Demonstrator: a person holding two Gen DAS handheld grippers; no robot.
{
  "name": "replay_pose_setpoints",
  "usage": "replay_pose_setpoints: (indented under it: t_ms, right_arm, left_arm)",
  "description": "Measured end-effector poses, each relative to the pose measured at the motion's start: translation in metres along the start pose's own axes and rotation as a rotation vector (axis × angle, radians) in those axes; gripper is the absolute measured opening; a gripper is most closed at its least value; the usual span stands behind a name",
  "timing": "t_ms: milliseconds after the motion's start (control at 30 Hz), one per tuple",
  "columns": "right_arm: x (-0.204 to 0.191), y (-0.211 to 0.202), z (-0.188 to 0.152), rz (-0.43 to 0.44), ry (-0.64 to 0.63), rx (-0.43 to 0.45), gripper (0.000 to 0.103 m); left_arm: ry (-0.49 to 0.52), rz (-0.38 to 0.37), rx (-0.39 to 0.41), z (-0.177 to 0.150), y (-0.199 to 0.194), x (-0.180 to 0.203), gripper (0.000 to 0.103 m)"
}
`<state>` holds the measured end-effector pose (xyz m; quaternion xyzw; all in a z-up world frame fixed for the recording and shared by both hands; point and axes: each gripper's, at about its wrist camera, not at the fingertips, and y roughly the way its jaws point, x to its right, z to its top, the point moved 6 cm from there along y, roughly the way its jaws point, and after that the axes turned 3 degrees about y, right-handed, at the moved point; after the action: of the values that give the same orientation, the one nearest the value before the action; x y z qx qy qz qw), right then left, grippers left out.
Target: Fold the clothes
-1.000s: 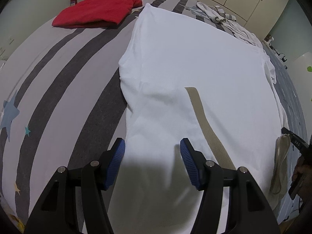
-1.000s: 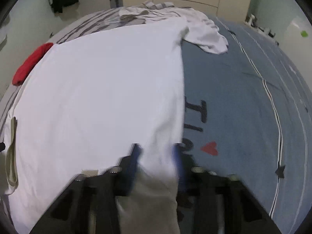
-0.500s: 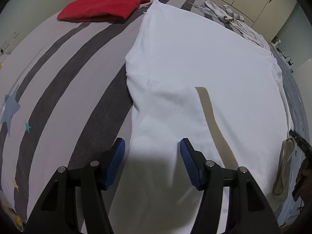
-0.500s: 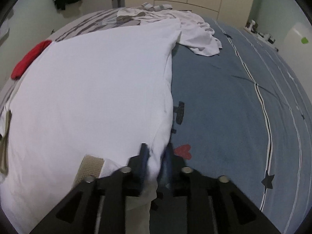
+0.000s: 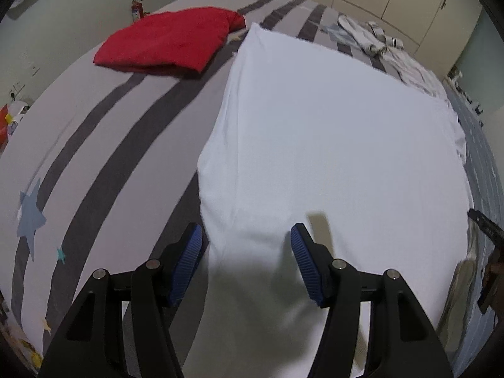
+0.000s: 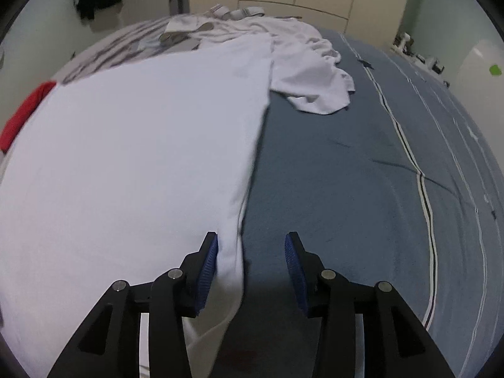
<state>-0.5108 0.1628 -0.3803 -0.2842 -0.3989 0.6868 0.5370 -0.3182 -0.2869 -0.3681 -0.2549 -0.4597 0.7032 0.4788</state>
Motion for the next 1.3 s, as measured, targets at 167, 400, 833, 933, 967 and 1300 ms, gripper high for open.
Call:
replay_pose_setpoints:
  t_ms: [167,400,833,933,967,1300]
  right_arm:
    - [0.004,0.0,0.014,-0.018,-0.05,0.027,0.04]
    - [0.017,0.015,0.034,-0.045,0.002,0.023,0.041]
    - [-0.026,-0.022,0.025,0.019,0.049,0.071,0.045]
    - [-0.036,-0.029,0.021,0.038,0.061,0.076,0.045]
    - [-0.04,-0.031,0.02,0.044,0.065,0.078,0.045]
    - [-0.09,-0.098,-0.056,0.159,0.035,0.034,0.045]
  left_arm:
    - [0.005,0.01,0.023,0.021,0.015,-0.003,0.056]
    - [0.027,0.023,0.05,0.051,0.029,-0.023,0.056]
    - [0.051,-0.017,0.033,0.035,0.014,-0.043,0.056]
    - [0.068,-0.024,0.011,0.012,0.005,-0.036,0.056]
    - [0.075,-0.027,0.008,0.004,0.001,-0.033,0.056]
    - [0.169,-0.046,-0.043,-0.104,-0.055,0.004,0.056]
